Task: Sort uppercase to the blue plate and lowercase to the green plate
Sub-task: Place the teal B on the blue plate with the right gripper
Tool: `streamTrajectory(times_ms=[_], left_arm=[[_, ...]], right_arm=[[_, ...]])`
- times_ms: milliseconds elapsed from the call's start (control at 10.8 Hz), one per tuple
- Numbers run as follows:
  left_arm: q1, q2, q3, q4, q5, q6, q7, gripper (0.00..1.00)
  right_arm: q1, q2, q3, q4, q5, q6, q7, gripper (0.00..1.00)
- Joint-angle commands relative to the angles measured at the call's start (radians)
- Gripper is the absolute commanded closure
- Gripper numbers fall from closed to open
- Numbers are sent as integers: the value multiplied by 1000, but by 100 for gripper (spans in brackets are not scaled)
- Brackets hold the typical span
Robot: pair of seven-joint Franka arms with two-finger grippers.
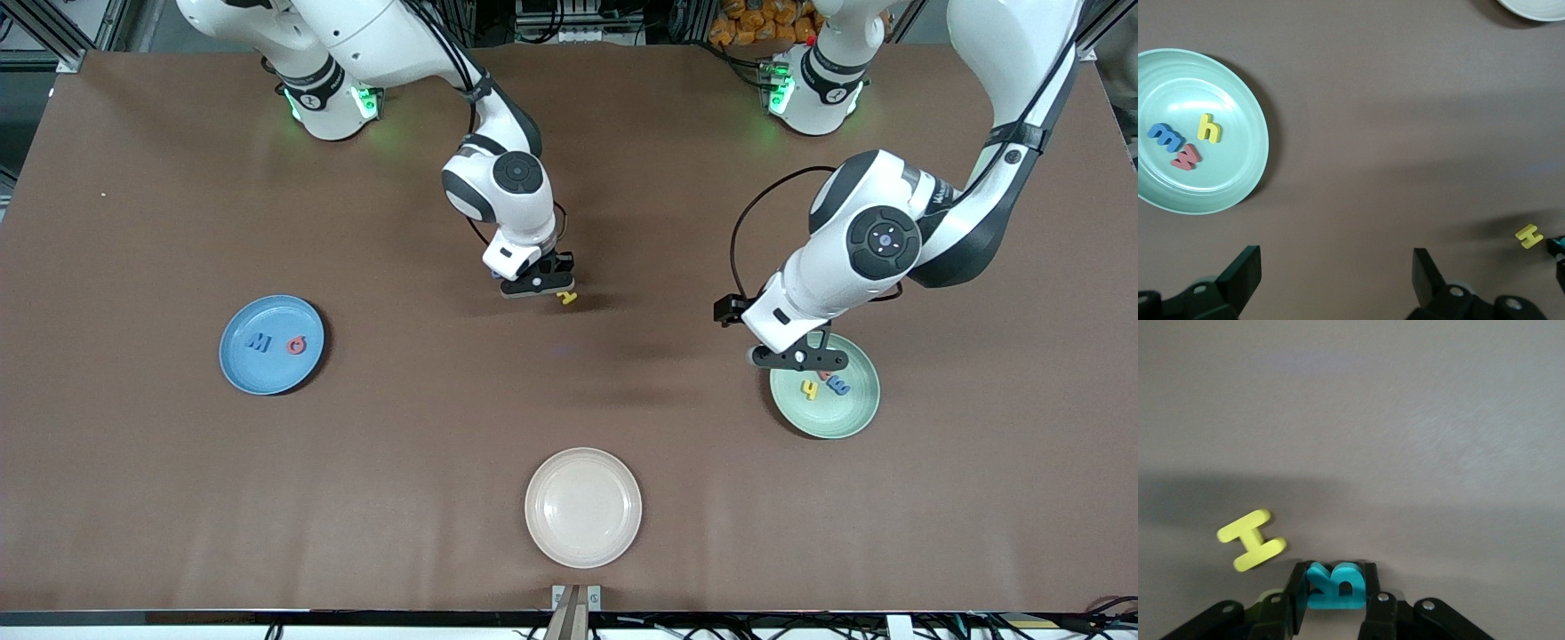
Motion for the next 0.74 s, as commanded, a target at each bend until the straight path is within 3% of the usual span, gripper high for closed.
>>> streamTrajectory(times_ms=[0, 185, 371, 649], left_arm=[[-2, -12, -2, -8, -30, -14, -2, 0], [-31, -5, -2, -1, -31, -12, -4, 0], [-129, 15, -2, 5, -19, 4, -8, 0], [-274, 69, 7, 17, -18, 121, -109, 0]], right_arm=[[-71, -91, 6, -9, -11, -123, -138, 69], [-131, -134, 6, -10, -8, -209, -273, 69], [-215, -179, -38, -13, -7, -310, -522, 69], [-265, -194, -240, -6, -2, -317, -909, 69]])
